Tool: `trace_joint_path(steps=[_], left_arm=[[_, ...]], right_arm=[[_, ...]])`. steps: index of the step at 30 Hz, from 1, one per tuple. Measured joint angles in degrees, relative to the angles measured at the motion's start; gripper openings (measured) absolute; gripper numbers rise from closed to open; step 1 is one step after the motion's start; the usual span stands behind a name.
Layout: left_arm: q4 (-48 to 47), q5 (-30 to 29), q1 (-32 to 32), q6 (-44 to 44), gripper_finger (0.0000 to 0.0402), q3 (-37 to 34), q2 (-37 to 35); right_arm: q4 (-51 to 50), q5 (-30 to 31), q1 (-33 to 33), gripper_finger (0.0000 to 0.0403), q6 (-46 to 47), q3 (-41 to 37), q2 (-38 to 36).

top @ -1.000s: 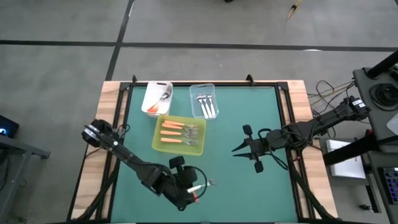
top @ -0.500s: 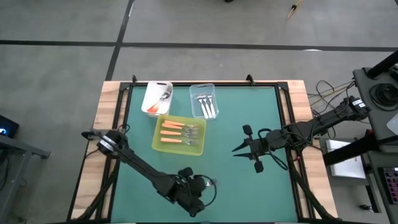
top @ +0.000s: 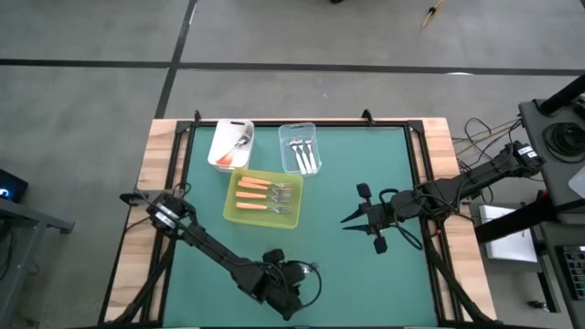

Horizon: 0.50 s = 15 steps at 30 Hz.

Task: Sort silverware by color (type)
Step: Put the white fork into the transparent bin

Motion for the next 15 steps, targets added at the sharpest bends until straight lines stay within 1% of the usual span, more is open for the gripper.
trace_joint_path(steps=[3,6,11,15], left_arm=[[-1.0,-0.5,0.0,0.0,0.0186,0.0,0.7],[-1.0,-0.7,0.1,0.0,0.0196,0.0,1.2],[-1.1,-0.9,0.1,-0.2,0.0198,0.0,2.8],[-1.3,-1.2,0.0,-1.3,0.019,0.1,3.5]], right_arm=[[0.0,0.0,0.0,0.0068,0.0,0.0,0.0],[0.0,0.0,0.0,0.0068,0.0,0.0,0.0],[0.0,0.0,0.0,0.0068,0.0,0.0,0.0],[0.0,0.0,0.0,0.0068,0.0,0.0,0.0]])
